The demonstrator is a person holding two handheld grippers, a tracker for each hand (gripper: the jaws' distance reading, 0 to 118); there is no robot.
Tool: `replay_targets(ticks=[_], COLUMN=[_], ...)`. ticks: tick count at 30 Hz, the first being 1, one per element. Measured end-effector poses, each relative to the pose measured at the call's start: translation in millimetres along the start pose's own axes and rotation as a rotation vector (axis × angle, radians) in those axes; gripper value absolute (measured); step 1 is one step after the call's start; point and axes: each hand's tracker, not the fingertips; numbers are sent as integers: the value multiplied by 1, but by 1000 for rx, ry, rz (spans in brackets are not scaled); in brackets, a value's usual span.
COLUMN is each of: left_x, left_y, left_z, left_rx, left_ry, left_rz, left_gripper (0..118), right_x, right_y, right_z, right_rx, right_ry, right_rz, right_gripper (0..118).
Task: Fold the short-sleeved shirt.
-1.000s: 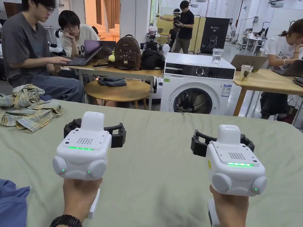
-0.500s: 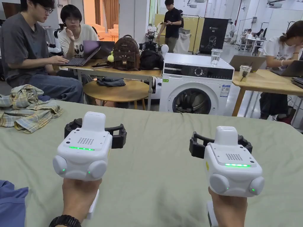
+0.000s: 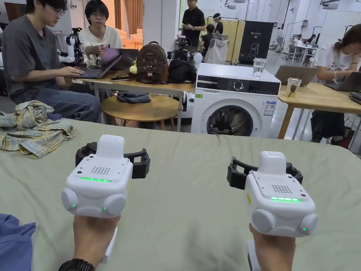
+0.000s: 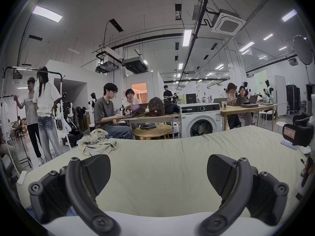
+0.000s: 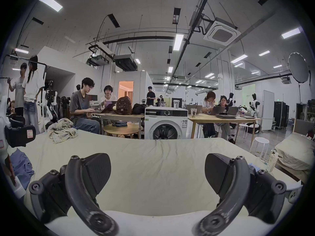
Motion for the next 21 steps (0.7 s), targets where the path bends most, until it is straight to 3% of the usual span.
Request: replay_targets(ticks=[11, 21], left_x=[0, 6], left_y=[1, 3], left_z=[-1, 0], left_rx=[6, 24], left_ry=[-3, -43], left_rz=[20, 19], left_gripper=[113, 113], right_x=[5, -2], right_y=[2, 5], right_z=[-3, -2], right_rx=[-16, 1], right_ry=[-9, -17], right_rz=[-70, -40], right_gripper=[111, 111])
